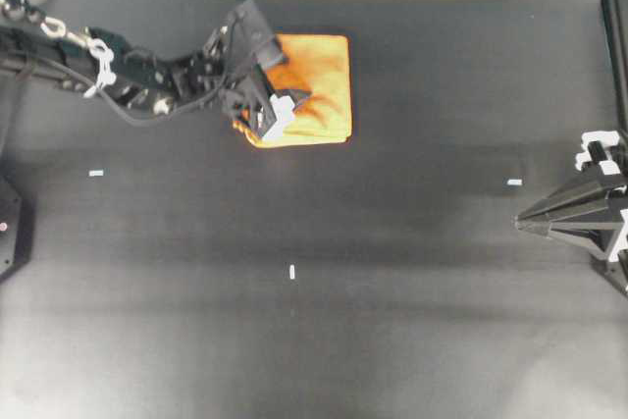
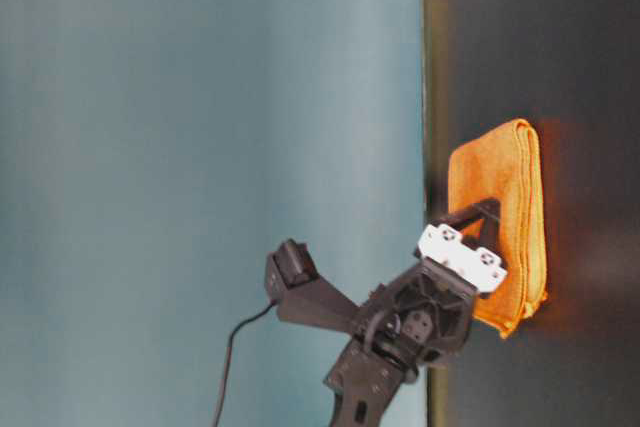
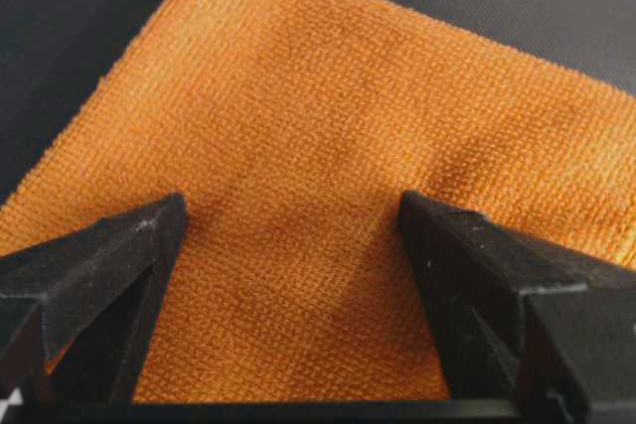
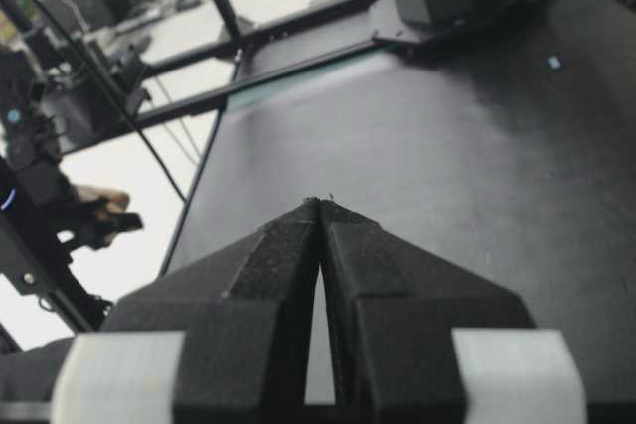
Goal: Push an orange cloth with the left arm to wipe the desk.
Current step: 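Push the orange cloth with the left gripper down and left across the table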
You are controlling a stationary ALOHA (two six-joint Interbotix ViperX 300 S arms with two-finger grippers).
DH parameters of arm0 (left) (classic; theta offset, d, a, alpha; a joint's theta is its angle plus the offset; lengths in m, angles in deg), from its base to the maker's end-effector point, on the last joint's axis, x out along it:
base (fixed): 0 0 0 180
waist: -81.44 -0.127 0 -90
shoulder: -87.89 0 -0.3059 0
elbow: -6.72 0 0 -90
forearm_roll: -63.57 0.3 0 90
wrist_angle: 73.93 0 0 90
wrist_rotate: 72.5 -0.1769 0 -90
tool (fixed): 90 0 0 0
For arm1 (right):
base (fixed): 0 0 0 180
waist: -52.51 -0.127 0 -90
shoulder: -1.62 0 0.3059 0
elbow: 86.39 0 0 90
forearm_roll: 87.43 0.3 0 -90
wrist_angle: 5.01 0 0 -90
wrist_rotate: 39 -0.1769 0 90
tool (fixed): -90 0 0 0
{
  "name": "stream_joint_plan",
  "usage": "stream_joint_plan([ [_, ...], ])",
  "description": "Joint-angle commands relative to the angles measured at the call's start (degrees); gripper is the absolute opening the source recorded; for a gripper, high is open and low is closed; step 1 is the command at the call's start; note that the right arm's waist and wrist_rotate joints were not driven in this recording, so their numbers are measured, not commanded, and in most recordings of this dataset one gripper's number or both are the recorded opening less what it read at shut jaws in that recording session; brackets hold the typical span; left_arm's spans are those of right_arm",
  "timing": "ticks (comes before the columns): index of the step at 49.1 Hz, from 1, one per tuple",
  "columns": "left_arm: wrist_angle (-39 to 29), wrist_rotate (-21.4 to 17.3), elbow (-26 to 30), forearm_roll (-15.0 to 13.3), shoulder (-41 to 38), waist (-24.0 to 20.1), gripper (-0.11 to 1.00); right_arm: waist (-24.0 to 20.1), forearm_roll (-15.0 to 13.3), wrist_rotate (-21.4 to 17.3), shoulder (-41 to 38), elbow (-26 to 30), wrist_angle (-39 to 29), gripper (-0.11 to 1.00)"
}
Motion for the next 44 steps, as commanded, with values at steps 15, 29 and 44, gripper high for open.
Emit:
stream_joint_plan([
  [15,1.23,0.09,-8.70,0.26,7.38,8.70,0.85,0.00,0.09,0.00,0.79,0.35,-1.05,-0.01],
  [29,1.41,1.85,-15.91,0.26,11.51,18.63,0.85,0.00,0.09,0.09,0.97,0.18,-1.05,-0.01],
  [44,1.49,7.65,-17.14,0.26,13.10,32.61,0.85,0.00,0.09,0.00,1.41,0.18,-0.97,-0.01],
])
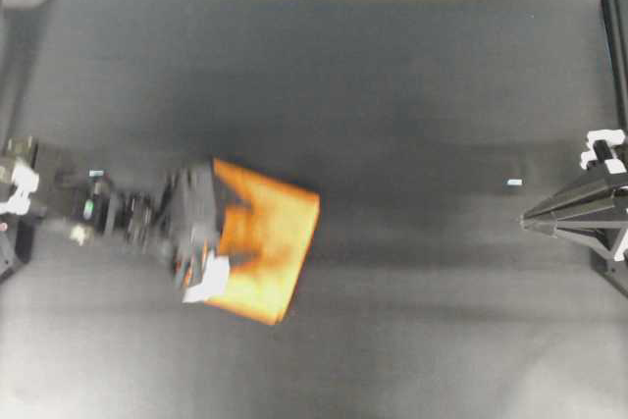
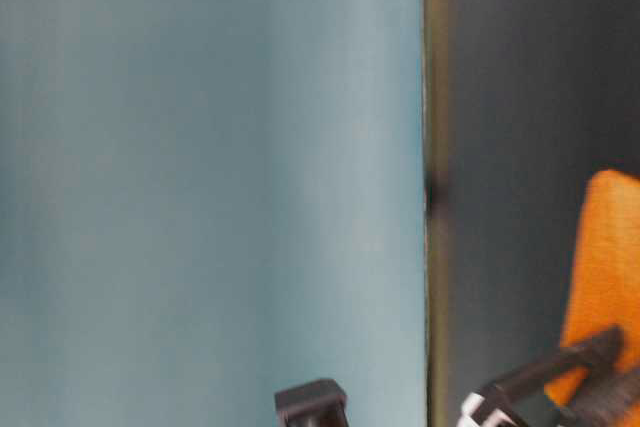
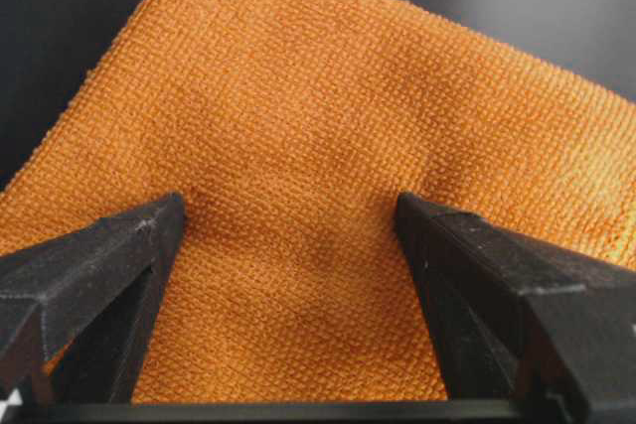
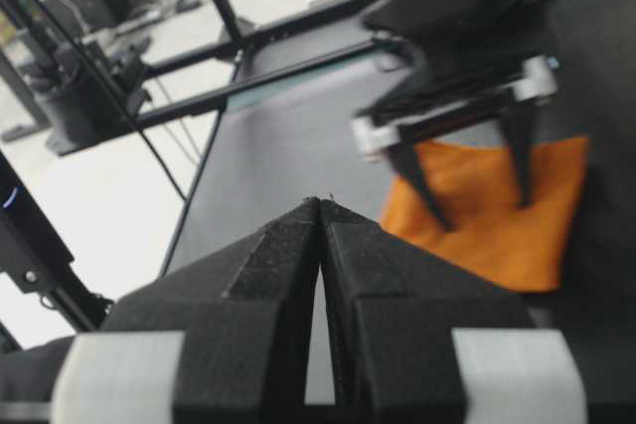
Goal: Push an orange cloth with the left arm to wipe the desk.
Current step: 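Push the orange cloth with the left gripper down and left across the table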
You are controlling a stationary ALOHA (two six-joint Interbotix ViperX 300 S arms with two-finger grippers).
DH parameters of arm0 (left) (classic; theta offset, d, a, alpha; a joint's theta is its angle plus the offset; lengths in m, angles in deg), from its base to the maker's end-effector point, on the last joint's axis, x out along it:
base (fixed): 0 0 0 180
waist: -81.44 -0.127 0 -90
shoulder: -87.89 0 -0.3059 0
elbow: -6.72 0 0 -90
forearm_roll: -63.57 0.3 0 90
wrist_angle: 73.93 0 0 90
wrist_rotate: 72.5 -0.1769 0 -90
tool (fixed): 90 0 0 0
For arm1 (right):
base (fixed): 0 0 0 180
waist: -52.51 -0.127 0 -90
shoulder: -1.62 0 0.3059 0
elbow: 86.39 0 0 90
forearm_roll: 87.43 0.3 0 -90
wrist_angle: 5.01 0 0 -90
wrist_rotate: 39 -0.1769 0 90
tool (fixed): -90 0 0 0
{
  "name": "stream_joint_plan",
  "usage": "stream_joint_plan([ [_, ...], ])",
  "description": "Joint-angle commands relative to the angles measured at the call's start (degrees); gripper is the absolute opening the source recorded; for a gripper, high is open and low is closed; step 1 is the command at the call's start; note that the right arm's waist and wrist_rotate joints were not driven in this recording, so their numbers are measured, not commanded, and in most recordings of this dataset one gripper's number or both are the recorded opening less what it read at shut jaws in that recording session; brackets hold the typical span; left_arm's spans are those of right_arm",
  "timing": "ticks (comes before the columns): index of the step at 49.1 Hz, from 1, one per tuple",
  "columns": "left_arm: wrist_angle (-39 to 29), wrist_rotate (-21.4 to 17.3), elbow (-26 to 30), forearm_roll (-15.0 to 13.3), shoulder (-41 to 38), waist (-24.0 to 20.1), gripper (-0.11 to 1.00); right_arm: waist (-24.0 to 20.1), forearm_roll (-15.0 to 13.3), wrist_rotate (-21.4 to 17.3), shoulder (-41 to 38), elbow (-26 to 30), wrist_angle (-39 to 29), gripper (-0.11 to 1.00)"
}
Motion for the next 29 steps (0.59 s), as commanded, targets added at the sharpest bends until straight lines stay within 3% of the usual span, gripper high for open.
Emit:
stream_joint_plan([
  [1,0.26,0.88,0.44,0.18,0.79,4.31,0.85,0.00,0.09,0.00,-0.18,0.26,0.35,-0.01],
  [20,0.00,5.01,0.35,0.26,0.44,18.46,0.85,0.00,0.09,0.00,-0.09,0.18,0.35,-0.01],
  [29,0.00,5.10,1.14,0.26,0.35,22.68,0.85,0.09,0.09,-0.09,0.00,0.09,0.35,-0.01],
])
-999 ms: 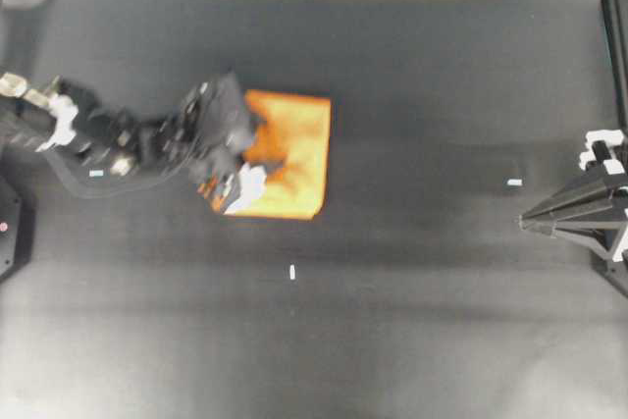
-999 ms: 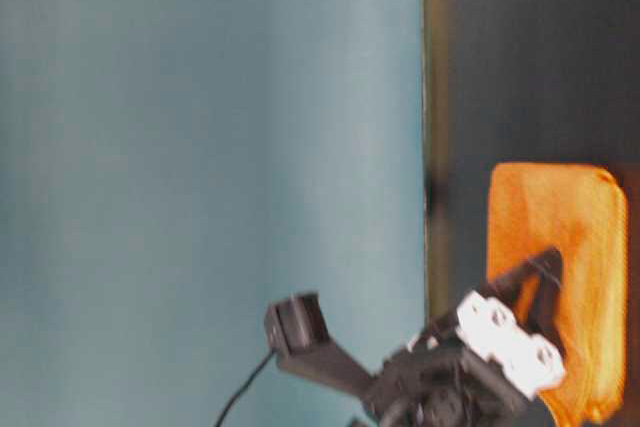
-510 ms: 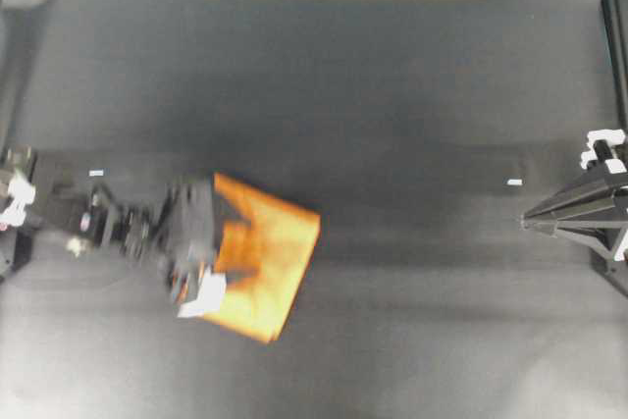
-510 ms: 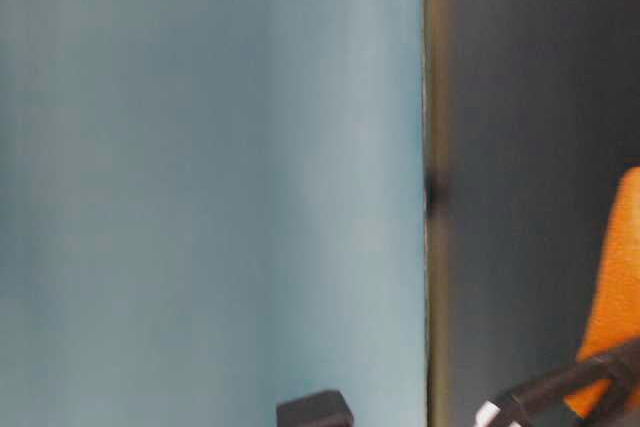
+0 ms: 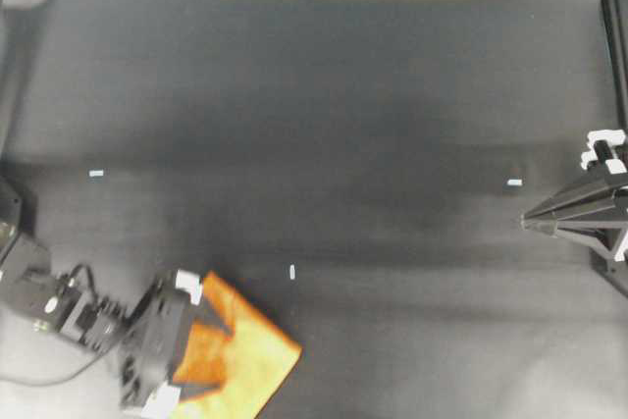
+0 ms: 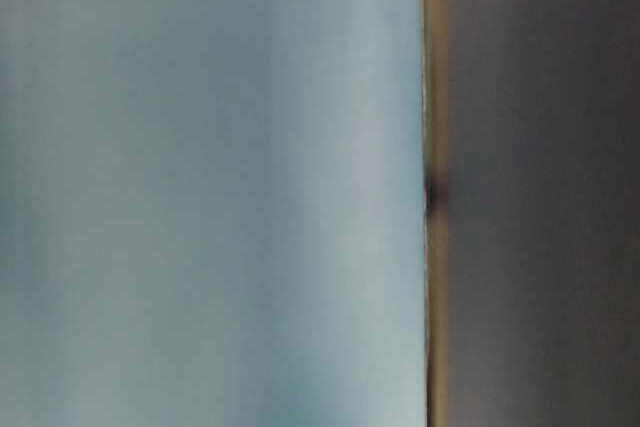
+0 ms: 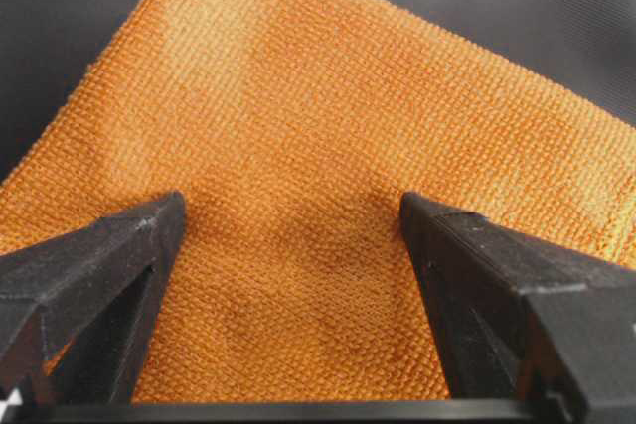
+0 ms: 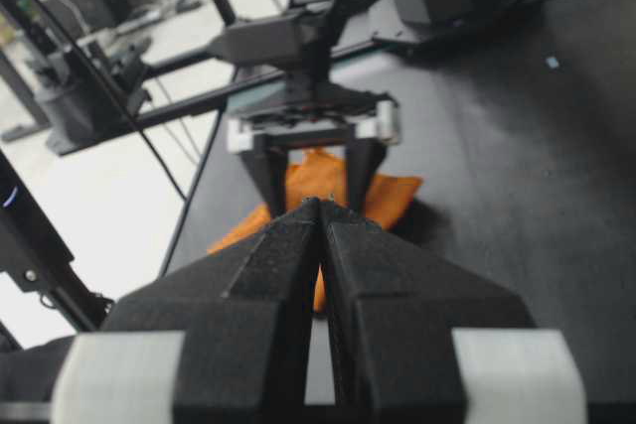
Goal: Push an orange cloth with the left arm to wipe the desk.
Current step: 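Push the orange cloth with the left gripper down and left across the table, then keep dragging the cloth with the left gripper toward the bottom-left corner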
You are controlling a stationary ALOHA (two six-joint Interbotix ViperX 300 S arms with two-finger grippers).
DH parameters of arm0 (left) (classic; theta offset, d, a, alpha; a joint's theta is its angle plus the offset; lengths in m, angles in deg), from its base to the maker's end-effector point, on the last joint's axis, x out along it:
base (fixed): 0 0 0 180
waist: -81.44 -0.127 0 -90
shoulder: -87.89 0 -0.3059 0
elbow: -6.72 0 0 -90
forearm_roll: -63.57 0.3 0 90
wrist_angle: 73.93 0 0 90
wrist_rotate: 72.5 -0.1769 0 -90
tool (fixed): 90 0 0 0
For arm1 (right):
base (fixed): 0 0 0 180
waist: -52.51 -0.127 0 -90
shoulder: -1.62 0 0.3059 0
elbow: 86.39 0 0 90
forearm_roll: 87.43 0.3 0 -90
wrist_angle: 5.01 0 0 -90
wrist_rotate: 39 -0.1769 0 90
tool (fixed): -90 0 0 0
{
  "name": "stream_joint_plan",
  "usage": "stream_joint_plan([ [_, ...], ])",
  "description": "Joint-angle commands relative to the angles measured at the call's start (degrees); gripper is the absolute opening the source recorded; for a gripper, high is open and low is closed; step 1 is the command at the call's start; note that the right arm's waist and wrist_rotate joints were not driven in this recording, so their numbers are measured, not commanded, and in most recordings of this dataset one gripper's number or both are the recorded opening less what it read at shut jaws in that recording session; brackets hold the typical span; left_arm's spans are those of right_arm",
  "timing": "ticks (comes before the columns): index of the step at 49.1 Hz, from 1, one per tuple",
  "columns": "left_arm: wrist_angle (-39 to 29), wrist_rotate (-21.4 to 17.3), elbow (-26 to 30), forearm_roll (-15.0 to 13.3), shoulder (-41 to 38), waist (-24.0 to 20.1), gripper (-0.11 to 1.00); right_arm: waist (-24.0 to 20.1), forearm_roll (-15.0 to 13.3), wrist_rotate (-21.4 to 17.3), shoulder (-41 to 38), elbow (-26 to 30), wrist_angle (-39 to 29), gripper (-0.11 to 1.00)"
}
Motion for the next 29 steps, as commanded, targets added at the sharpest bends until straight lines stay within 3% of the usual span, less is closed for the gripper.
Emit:
stream_joint_plan([
  [1,0.26,0.09,0.97,0.09,0.26,1.67,0.85,0.00,0.09,0.00,-0.18,0.44,0.35,-0.01],
  [29,0.18,-0.97,1.58,0.18,1.49,1.14,0.85,-0.09,0.09,-0.09,0.00,0.35,0.26,-0.01],
])
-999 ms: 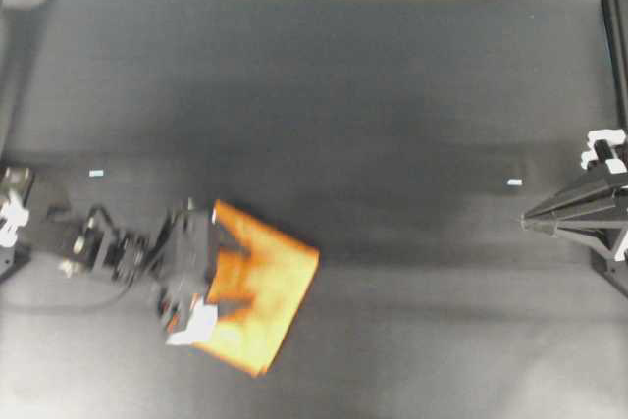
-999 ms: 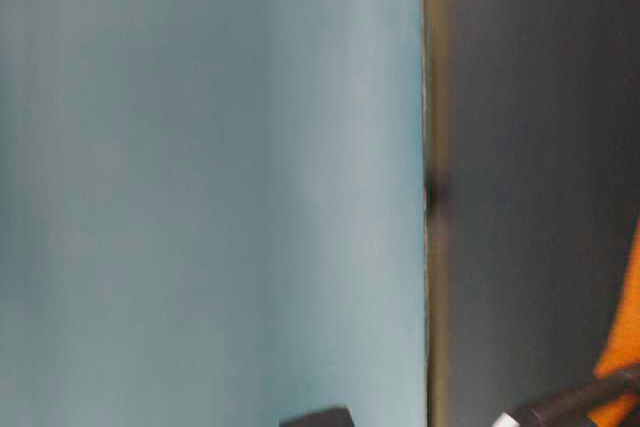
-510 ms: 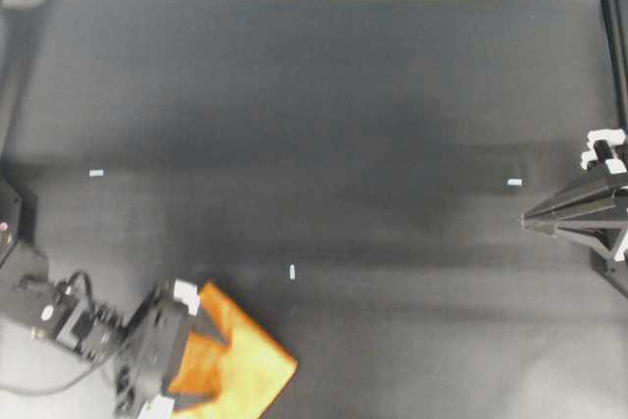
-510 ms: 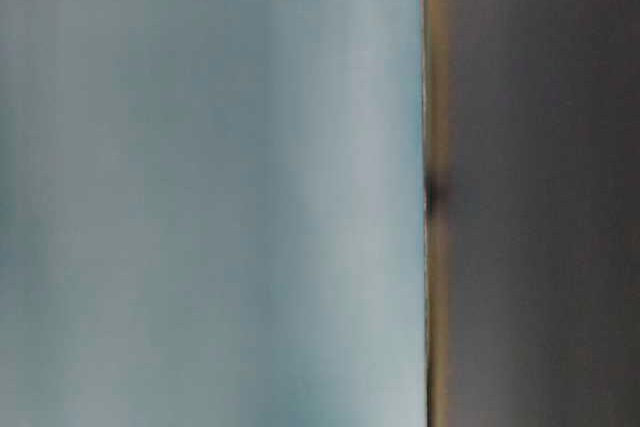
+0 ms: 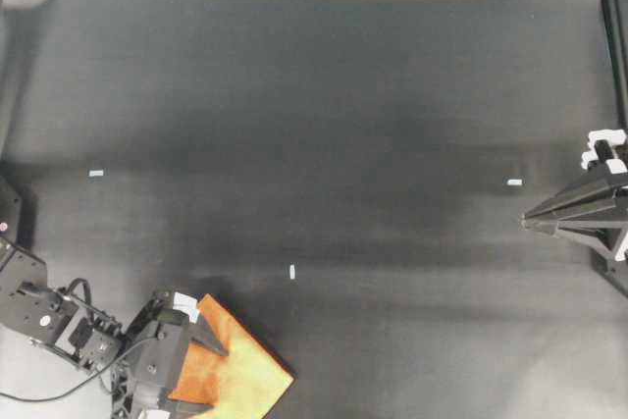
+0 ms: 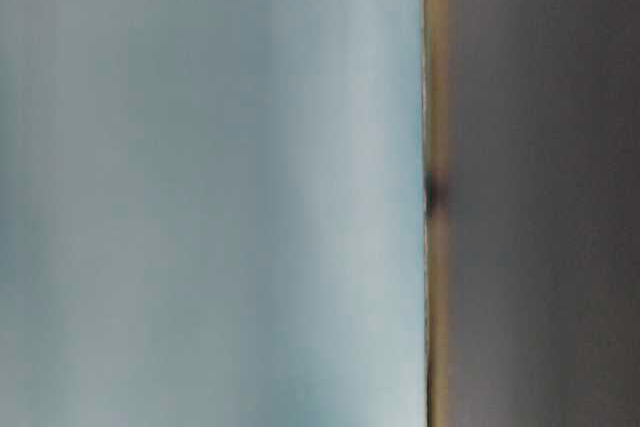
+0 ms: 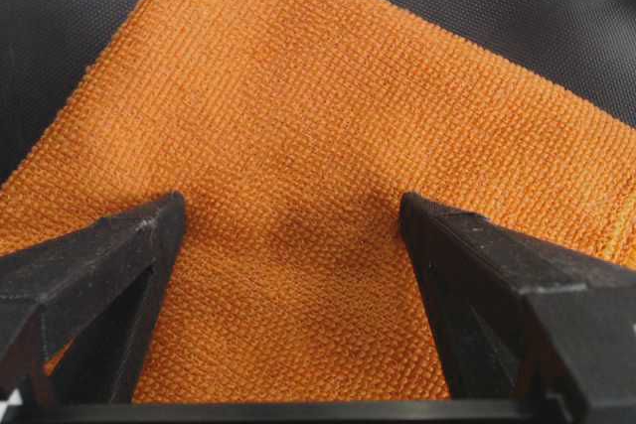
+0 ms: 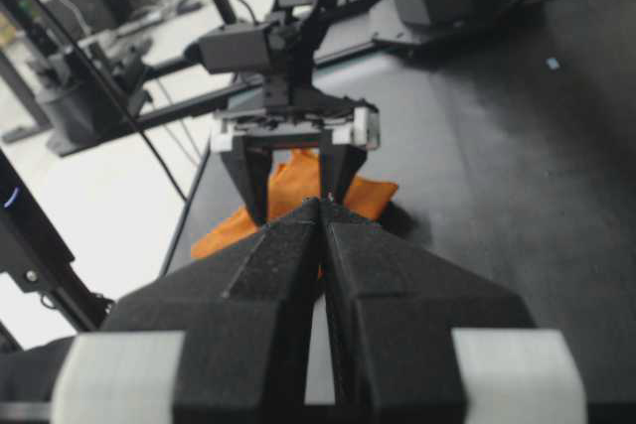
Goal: Push an orange cloth with the left arm to wipe the desk.
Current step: 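Keep dragging the cloth with the left gripper toward the bottom-left corner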
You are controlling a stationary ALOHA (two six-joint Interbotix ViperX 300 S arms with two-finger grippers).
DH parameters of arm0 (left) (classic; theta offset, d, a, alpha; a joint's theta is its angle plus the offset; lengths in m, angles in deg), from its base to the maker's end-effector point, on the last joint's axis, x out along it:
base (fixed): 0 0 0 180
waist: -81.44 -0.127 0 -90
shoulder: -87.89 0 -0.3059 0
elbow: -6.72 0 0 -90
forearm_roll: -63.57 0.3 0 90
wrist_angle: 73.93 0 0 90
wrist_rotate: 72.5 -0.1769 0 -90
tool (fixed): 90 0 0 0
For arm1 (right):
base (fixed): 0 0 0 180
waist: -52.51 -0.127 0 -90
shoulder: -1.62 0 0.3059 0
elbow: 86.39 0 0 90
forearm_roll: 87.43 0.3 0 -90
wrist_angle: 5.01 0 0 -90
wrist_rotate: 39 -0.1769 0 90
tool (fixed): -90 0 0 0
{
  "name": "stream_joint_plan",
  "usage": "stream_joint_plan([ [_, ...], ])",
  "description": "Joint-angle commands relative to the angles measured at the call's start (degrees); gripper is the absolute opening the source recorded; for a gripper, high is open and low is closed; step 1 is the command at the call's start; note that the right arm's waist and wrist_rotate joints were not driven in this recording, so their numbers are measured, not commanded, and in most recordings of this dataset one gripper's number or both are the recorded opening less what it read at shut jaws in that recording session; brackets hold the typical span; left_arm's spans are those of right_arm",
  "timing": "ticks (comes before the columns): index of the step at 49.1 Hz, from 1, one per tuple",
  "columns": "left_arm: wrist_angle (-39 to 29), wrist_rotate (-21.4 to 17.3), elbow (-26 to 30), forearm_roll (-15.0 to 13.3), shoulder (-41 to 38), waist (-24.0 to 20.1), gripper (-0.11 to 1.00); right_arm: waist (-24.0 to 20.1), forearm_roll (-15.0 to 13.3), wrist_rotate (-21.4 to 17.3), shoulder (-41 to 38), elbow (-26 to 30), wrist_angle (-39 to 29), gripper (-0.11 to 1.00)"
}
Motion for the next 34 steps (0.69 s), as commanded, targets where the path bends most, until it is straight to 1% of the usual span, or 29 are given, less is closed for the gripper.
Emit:
stream_joint_plan([
  [1,0.26,-0.35,0.79,0.26,2.46,-0.62,0.85,0.00,0.09,0.00,-0.18,0.44,0.35,-0.01],
  [6,0.18,-1.58,0.53,0.26,5.54,-1.85,0.85,0.00,0.09,0.00,-0.18,0.35,0.26,-0.01],
  [11,-1.05,-4.04,-0.44,0.26,8.88,-2.90,0.85,0.09,0.09,0.00,-0.09,0.35,0.26,-0.01],
  [16,-3.96,-6.24,-1.76,0.26,12.66,-4.04,0.85,0.00,0.09,0.00,-0.09,0.26,0.26,-0.01],
  [22,-7.47,-7.82,-3.34,0.26,17.40,-5.54,0.85,0.00,0.09,0.09,0.00,0.18,0.26,-0.01],
  [28,-9.32,-8.00,-5.98,0.26,23.82,-7.21,0.84,0.00,0.09,0.09,0.18,0.00,0.18,-0.01],
  [34,-9.49,-8.00,-9.05,0.26,30.15,-8.00,0.84,0.09,0.09,0.09,0.35,-0.18,0.18,-0.01],
])
